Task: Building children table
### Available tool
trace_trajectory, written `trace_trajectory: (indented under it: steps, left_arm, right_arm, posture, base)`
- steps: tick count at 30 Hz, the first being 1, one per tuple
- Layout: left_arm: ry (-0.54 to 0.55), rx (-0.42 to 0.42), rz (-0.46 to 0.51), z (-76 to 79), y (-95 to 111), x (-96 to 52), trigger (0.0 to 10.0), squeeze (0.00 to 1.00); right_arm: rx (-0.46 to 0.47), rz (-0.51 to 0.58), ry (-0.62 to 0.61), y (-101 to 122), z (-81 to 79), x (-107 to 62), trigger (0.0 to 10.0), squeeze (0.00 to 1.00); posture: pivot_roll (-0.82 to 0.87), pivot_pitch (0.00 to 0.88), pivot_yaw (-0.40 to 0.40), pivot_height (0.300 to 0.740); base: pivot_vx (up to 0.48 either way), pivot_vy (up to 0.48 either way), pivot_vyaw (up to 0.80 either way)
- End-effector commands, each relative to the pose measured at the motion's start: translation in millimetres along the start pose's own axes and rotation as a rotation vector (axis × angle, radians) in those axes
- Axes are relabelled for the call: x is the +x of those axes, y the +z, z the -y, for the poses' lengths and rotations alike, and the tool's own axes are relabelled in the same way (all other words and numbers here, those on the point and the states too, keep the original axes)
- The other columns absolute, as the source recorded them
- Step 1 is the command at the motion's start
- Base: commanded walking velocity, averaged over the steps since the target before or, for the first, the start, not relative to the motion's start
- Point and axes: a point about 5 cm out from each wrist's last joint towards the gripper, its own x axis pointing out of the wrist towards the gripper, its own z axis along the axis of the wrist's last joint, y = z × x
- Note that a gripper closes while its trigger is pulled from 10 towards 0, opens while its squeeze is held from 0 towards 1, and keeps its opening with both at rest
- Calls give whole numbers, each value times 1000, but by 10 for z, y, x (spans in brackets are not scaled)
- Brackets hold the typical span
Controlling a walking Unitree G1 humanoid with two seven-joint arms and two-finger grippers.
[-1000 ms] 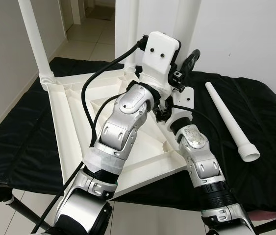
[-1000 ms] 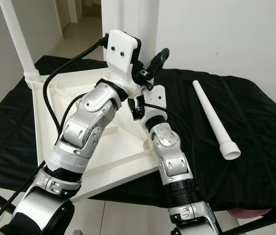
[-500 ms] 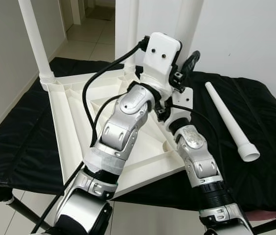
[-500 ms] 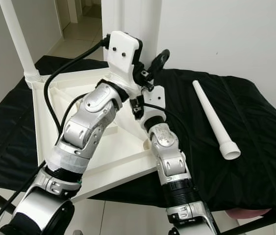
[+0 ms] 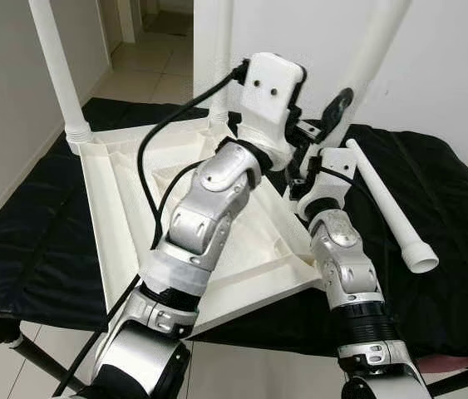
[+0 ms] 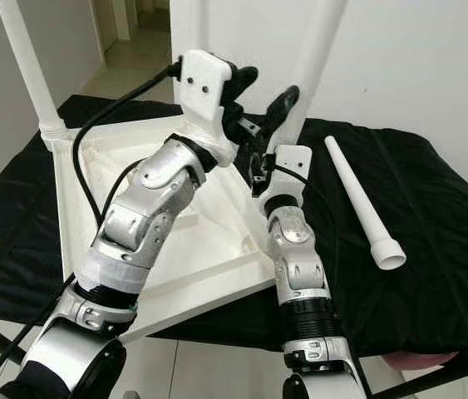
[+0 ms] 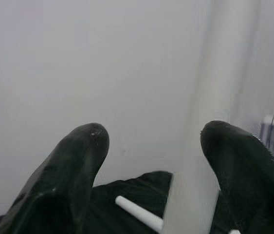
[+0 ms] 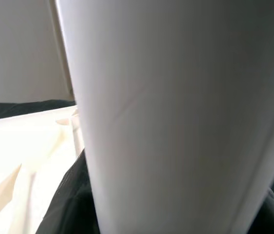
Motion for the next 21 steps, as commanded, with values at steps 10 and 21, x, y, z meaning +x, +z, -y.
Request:
trace_trajectory:
  steps: [10,21]
  left_arm:
    - [128,-98,-114,-183,-233,-173,10000,0]
    - [123,0,-251,-221,-597,-559,10000,0]
  right_arm:
    - [-6,-2,-71,-16,193,-64,10000,0]
    - [-47,7,-32,-103,234,-261,10000,0]
  posture:
    - [-25,0,-32,740]
    - [-26,0,-34,740]
  base:
    - [0,0,0]
    - [0,0,0]
